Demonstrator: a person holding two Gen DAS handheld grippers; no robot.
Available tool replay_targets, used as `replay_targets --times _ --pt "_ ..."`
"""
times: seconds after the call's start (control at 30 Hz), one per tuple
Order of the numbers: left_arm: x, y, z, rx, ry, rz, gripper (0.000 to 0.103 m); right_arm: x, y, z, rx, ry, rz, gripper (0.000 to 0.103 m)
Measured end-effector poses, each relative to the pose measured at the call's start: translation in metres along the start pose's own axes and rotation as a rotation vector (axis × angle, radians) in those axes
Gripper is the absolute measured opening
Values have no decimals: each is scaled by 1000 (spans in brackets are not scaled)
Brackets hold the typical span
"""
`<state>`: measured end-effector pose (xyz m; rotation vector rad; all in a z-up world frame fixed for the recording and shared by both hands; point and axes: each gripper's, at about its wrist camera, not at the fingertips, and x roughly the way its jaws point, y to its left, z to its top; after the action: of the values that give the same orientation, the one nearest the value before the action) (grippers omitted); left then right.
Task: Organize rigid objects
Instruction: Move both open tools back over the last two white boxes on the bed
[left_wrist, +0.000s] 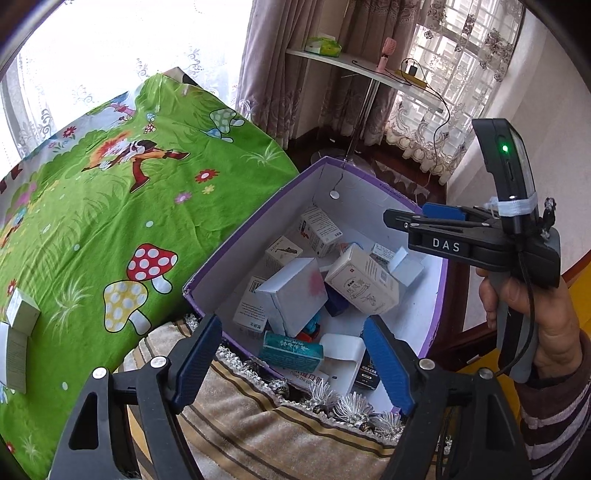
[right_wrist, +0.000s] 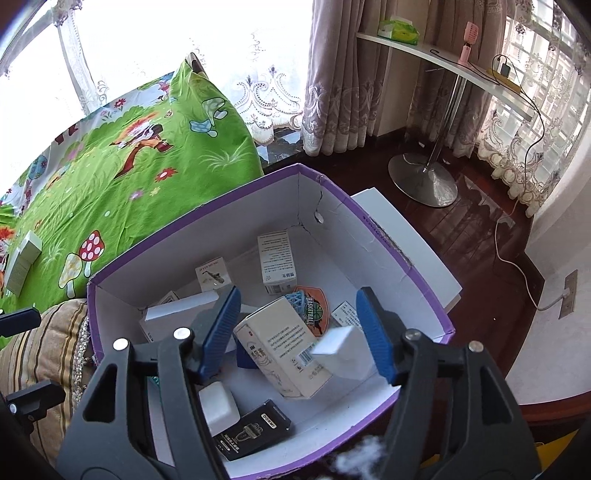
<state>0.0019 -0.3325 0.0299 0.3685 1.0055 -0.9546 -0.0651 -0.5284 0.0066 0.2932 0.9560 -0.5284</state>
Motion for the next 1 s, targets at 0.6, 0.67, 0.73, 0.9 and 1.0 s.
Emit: replay_targets --times 0.6,0.67,0.73,0.9,1.0 --pt "-35 71 7 -73 -148 195 81 -27 49 23 -59 -108 -8 89" --pt "-40 87 5 -113 -161 170 81 -30 60 27 -65 -127 6 91" --pt "-43 105 3 -149 -166 165 81 -32 73 30 -85 -157 18 92" --pt "-49 150 -7 -248 -170 179 81 -28 116 37 -221 -153 17 93" --pt "-55 178 -15 -307 -175 214 81 -25 138 41 -249 -128 47 93"
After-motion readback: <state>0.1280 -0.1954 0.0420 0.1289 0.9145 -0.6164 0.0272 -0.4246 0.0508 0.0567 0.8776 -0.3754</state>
